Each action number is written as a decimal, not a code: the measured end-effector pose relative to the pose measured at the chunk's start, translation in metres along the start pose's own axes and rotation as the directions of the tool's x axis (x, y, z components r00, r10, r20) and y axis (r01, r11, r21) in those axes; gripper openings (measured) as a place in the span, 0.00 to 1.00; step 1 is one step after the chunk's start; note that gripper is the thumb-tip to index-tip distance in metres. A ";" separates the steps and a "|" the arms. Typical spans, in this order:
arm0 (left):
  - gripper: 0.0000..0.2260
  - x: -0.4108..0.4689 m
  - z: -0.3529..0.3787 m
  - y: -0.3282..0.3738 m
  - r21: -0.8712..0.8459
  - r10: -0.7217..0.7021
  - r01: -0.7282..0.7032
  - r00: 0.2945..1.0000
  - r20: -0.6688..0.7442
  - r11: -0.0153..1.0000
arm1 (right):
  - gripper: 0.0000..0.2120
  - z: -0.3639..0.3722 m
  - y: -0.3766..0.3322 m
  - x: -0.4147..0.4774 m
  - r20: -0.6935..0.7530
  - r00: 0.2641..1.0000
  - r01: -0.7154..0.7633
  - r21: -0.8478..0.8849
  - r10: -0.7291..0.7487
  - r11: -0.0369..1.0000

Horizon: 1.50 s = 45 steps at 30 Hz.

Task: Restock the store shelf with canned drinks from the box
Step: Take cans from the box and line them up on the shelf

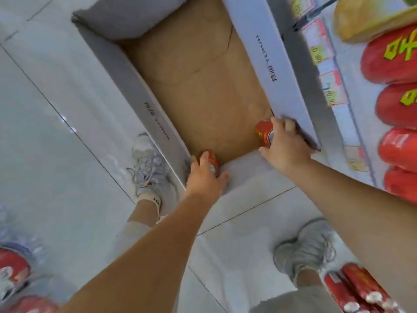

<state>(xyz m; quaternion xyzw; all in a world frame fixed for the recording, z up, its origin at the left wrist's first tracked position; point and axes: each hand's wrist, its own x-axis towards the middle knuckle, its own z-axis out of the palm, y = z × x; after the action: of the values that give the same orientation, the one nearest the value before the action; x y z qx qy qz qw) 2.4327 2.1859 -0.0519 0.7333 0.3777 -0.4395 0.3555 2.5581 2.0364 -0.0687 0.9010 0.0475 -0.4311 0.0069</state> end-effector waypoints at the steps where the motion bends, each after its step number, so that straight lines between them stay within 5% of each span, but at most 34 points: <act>1: 0.35 0.008 0.007 0.000 0.035 -0.027 0.028 1.000 -0.008 0.999 | 0.39 0.004 0.000 0.006 0.003 1.000 -0.013 -0.019 0.013 1.000; 7: 0.33 0.031 0.027 0.006 0.255 -0.057 0.084 0.992 -0.114 0.963 | 0.32 0.024 0.003 0.027 -0.083 0.997 -0.003 -0.137 -0.009 0.991; 15: 0.30 -0.003 -0.018 0.016 -0.142 0.030 -0.063 0.973 -0.227 0.988 | 0.31 -0.023 0.006 -0.015 -0.109 0.994 0.029 0.258 0.000 0.966; 24: 0.32 -0.173 -0.169 0.091 -0.195 0.291 -0.388 0.873 -0.391 0.901 | 0.28 -0.199 -0.021 -0.200 -0.242 0.970 0.117 0.579 0.033 0.807; 31: 0.34 -0.378 -0.311 0.171 -0.008 0.561 -0.606 0.742 -0.366 0.796 | 0.31 -0.364 -0.049 -0.389 -0.553 0.828 0.334 0.624 0.097 0.707; 37: 0.32 -0.547 -0.379 0.229 0.079 0.826 -0.843 0.495 -0.270 0.532 | 0.33 -0.457 -0.055 -0.555 -0.658 0.644 0.445 0.738 0.391 0.508; 41: 0.33 -0.640 -0.381 0.261 0.040 0.937 -0.948 0.305 -0.173 0.316 | 0.26 -0.484 -0.030 -0.647 -0.671 0.538 0.589 0.732 0.511 0.342; 45: 0.29 -0.713 -0.353 0.281 -0.026 0.991 -0.992 0.126 -0.040 0.126 | 0.27 -0.491 0.013 -0.721 -0.724 0.392 0.688 0.640 0.567 0.342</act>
<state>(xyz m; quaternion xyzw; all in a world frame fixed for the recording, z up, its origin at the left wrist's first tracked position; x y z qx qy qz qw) 2.5747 2.1848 0.7797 0.7944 -0.1889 -0.0813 0.5715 2.4906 1.9926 0.7995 0.7859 -0.1689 0.2053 -0.5583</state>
